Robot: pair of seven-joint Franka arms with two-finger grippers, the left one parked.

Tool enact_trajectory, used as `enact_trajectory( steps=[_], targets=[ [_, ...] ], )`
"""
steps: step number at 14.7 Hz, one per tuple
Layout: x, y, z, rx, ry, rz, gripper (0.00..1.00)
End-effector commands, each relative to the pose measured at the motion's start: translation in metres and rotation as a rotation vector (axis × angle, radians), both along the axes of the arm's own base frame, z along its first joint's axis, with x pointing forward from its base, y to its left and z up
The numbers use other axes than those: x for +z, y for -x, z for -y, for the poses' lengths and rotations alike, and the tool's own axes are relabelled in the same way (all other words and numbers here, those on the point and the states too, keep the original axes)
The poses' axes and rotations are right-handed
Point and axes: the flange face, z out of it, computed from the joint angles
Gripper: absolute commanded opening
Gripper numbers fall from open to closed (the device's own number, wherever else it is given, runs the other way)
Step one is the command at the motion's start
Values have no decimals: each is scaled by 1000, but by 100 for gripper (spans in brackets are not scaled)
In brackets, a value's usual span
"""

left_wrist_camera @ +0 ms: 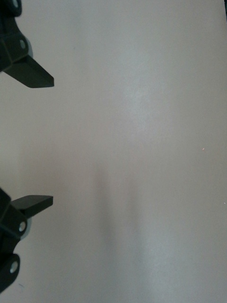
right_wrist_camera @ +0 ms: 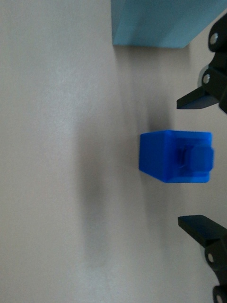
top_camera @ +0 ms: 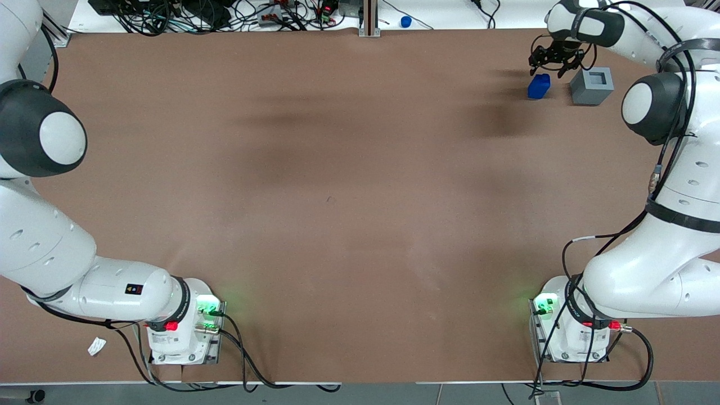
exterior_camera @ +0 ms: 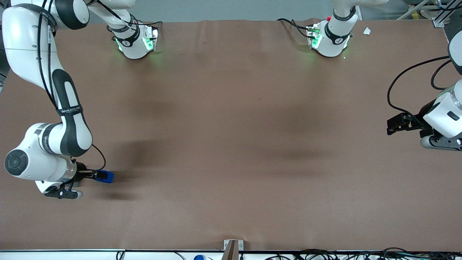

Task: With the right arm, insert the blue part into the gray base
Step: 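Close the right gripper on the blue block and lift it, then carry the blue block over the gray base's square recess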

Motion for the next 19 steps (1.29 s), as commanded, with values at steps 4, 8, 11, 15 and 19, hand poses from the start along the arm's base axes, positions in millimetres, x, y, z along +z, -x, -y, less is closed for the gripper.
enact_trajectory(
  steps=[4, 8, 11, 15, 19],
  targets=[
    [-14, -2, -3, -29, -4, 1, 84],
    [-14, -1, 3, -24, -3, 0, 31],
    [-11, -2, 9, -22, 0, -1, 0],
    [50, -5, 58, 26, -6, -44, 0],
    [94, 4, 134, 8, -26, -43, 0]
  ],
)
